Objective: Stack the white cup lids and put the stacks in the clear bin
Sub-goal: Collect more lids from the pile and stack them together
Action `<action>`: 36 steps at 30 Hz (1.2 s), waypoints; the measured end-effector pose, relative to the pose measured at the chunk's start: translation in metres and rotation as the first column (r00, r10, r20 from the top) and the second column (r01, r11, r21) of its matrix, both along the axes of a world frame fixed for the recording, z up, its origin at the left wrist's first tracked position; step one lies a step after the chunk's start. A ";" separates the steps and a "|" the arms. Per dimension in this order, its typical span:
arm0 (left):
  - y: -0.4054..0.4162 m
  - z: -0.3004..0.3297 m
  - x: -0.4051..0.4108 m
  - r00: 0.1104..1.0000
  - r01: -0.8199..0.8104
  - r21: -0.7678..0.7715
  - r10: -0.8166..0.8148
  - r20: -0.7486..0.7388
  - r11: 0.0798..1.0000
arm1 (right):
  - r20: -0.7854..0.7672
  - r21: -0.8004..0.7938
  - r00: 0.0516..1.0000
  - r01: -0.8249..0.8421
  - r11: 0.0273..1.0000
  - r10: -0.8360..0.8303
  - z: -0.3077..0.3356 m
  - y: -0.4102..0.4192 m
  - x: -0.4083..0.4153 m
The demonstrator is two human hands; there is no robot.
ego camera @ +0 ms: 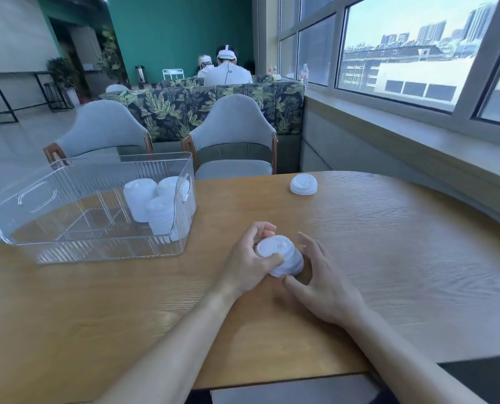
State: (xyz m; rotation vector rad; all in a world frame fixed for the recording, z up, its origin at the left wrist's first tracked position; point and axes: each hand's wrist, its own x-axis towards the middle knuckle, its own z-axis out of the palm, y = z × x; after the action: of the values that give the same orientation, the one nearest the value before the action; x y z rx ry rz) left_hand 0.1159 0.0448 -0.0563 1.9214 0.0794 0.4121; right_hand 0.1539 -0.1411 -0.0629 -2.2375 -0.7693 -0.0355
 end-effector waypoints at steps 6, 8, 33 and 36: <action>-0.003 -0.003 0.002 0.999 0.042 0.084 -0.039 -0.029 0.996 | 0.011 -0.007 1.000 0.016 1.000 -0.016 -0.002 0.000 0.003; -0.004 -0.003 0.002 0.998 0.051 0.102 -0.048 -0.036 0.993 | 0.026 -0.006 0.999 0.022 1.000 -0.021 -0.004 0.001 0.005; -0.007 -0.009 0.000 0.972 -0.233 0.084 0.229 0.059 0.969 | 0.026 -0.045 0.994 0.107 0.993 -0.106 -0.006 0.003 0.008; -0.007 -0.006 -0.001 0.984 -0.176 0.060 0.173 0.043 0.983 | 0.038 -0.055 0.994 0.104 0.993 -0.102 -0.005 0.002 0.008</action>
State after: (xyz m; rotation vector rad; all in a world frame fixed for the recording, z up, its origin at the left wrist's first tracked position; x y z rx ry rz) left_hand 0.1147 0.0383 -0.0625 1.9762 0.2137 0.5736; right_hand 0.1618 -0.1386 -0.0674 -2.3347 -0.6808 -0.1038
